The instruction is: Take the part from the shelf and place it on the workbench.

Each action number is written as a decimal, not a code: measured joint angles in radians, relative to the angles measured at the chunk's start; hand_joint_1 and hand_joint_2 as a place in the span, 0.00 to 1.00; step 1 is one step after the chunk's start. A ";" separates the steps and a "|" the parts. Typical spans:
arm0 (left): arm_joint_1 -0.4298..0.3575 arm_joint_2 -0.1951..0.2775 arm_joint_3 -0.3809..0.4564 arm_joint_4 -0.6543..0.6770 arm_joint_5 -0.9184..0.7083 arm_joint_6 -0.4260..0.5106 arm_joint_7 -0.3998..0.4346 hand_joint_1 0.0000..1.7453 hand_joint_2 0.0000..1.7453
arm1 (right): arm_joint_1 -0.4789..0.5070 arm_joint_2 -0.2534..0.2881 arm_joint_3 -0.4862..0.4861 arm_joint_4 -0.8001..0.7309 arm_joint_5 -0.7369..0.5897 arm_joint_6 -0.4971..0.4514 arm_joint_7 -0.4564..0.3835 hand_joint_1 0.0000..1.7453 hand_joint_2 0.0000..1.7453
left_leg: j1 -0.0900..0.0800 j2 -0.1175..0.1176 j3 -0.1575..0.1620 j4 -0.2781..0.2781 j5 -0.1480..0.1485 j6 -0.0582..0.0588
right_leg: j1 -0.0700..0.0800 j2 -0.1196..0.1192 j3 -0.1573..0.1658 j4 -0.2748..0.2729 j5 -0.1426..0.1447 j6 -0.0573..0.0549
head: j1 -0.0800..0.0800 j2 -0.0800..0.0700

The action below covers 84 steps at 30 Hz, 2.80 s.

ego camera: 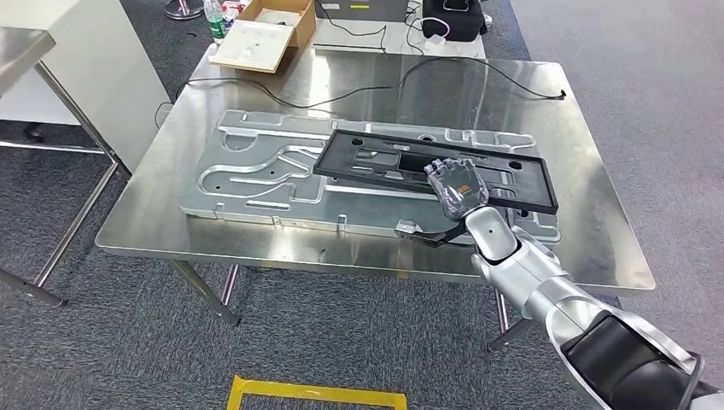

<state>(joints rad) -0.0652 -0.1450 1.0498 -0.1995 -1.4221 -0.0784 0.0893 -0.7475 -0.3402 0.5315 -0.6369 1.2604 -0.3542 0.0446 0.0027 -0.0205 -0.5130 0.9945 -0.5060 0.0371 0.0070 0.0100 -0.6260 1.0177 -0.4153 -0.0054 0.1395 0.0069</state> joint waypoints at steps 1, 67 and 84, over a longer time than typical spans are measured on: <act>0.000 0.000 0.000 0.000 0.000 0.000 0.000 0.00 1.00 | -0.001 0.004 -0.001 0.009 0.001 0.000 0.000 1.00 1.00 | 0.000 0.000 0.000 0.000 0.000 0.000 | 0.000 0.000 0.000 0.000 0.000 0.000 | 0.000 0.000; 0.006 -0.010 0.062 0.000 0.063 -0.002 0.026 0.00 0.00 | 0.081 0.161 0.185 -0.585 -0.130 0.127 -0.092 0.00 0.00 | -0.003 0.008 0.006 -0.004 0.011 0.006 | -0.006 0.005 0.002 0.002 0.002 0.012 | 0.000 0.000; 0.009 -0.012 0.064 0.000 0.043 0.071 0.052 0.00 0.00 | 0.378 0.179 0.312 -0.602 -0.187 0.000 -0.075 0.00 0.00 | 0.013 0.015 -0.035 0.063 -0.032 -0.041 | -0.024 -0.011 0.024 0.015 -0.029 -0.011 | 0.000 0.000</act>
<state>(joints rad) -0.0565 -0.1573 1.1139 -0.1991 -1.3788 -0.0073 0.1412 -0.3697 -0.1616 0.8439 -1.2388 1.0737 -0.3542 -0.0302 0.0155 -0.0052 -0.5478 1.0579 -0.5381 -0.0041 -0.0170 -0.0008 -0.6022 1.0329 -0.4445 -0.0167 0.1398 0.0069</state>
